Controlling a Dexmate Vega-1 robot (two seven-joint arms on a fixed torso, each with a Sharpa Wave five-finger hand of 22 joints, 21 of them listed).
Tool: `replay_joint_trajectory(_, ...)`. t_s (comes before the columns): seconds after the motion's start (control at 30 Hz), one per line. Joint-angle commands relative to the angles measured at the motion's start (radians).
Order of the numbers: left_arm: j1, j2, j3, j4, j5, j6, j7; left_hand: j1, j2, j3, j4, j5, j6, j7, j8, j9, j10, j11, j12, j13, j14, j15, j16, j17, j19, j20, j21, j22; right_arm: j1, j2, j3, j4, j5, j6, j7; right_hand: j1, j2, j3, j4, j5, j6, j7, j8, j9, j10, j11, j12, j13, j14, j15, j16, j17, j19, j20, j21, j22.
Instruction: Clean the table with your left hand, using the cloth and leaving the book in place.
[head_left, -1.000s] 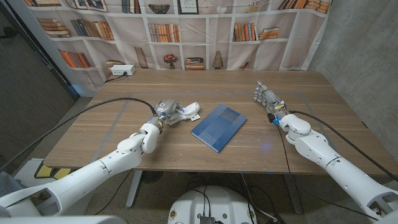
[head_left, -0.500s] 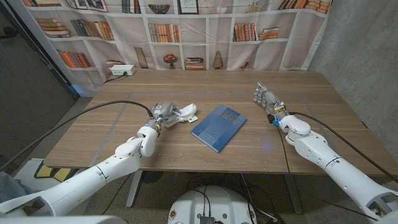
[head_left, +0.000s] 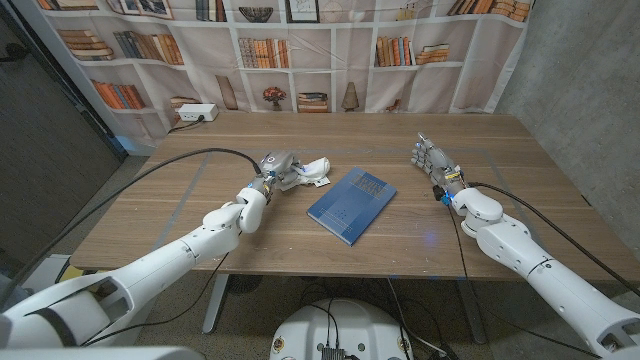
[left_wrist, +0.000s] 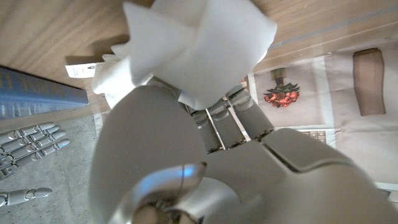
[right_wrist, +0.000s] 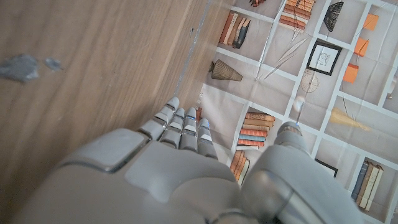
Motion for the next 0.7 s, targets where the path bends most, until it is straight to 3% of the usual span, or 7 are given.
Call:
replay_joint_trajectory(0.03, -0.188, -0.152, 0.1, 0.325, -0.006, -0.155, 0.057, 0.0, 0.002, 0.008, 0.003, -0.001, 0.009, 0.002, 0.004, 0.004, 0.005, -0.002, -0.004, 0.006, 0.008, -0.033, 0.0, 0.005, 0.001, 0.0, 0.0, 0.004, -0.024, -0.008, 0.014, -0.027, 0.002, 0.005, -0.022, 0.009, 0.005, 0.0, -0.002, -0.003, 0.009, 0.003, 0.004, 0.005, 0.007, 0.001, 0.004, 0.004, 0.01, 0.001, 0.0, 0.002, 0.01, -0.002, -0.003, 0.001)
replay_joint_trajectory(0.13, -0.213, -0.181, 0.119, 0.384, -0.021, -0.171, 0.075, 0.0, 0.002, 0.008, 0.002, -0.001, 0.01, 0.001, 0.004, 0.004, 0.006, -0.002, -0.005, 0.007, 0.007, -0.033, 0.0, 0.005, 0.001, -0.001, 0.0, 0.004, -0.025, -0.008, 0.014, -0.027, 0.001, 0.005, -0.023, 0.009, 0.006, 0.0, -0.002, -0.003, 0.009, 0.003, 0.004, 0.005, 0.006, 0.001, 0.003, 0.004, 0.009, 0.001, 0.0, 0.002, 0.01, -0.002, -0.004, 0.001)
replay_joint_trajectory(0.27, -0.213, -0.178, 0.133, 0.375, -0.034, -0.167, 0.085, 0.0, 0.001, 0.009, 0.002, -0.001, 0.01, 0.0, 0.004, 0.004, 0.007, -0.003, -0.007, 0.007, 0.008, -0.033, 0.0, 0.005, 0.002, -0.001, 0.0, 0.004, -0.025, -0.007, 0.014, -0.027, 0.0, 0.007, -0.023, 0.009, 0.006, 0.0, -0.002, -0.003, 0.01, 0.003, 0.004, 0.005, 0.008, 0.002, 0.004, 0.004, 0.011, 0.001, 0.001, 0.002, 0.011, -0.002, -0.005, 0.001)
replay_joint_trajectory(0.47, -0.155, -0.105, 0.126, 0.232, -0.032, -0.096, 0.056, -0.001, 0.001, 0.01, 0.003, -0.001, 0.01, -0.001, 0.004, 0.003, 0.008, -0.002, -0.009, 0.009, 0.009, -0.032, 0.0, 0.005, 0.002, -0.001, -0.001, 0.004, -0.023, -0.006, 0.012, -0.024, 0.002, 0.002, -0.021, 0.009, 0.007, -0.001, -0.002, -0.003, 0.01, 0.003, 0.004, 0.005, 0.01, 0.002, 0.004, 0.004, 0.012, 0.001, 0.001, 0.002, 0.012, -0.001, -0.006, 0.002)
replay_joint_trajectory(0.7, -0.036, 0.008, 0.077, 0.026, -0.035, 0.028, -0.002, -0.002, 0.001, 0.012, 0.003, -0.001, 0.01, 0.001, 0.004, 0.003, 0.009, -0.002, -0.011, 0.01, 0.009, -0.034, -0.001, 0.005, 0.0, -0.001, -0.002, 0.004, -0.01, 0.0, 0.004, -0.006, 0.004, -0.004, -0.008, 0.009, 0.007, -0.001, -0.002, -0.003, 0.01, 0.003, 0.004, 0.005, 0.01, -0.001, 0.004, 0.004, 0.013, 0.001, 0.001, 0.002, 0.014, 0.0, -0.009, 0.002)
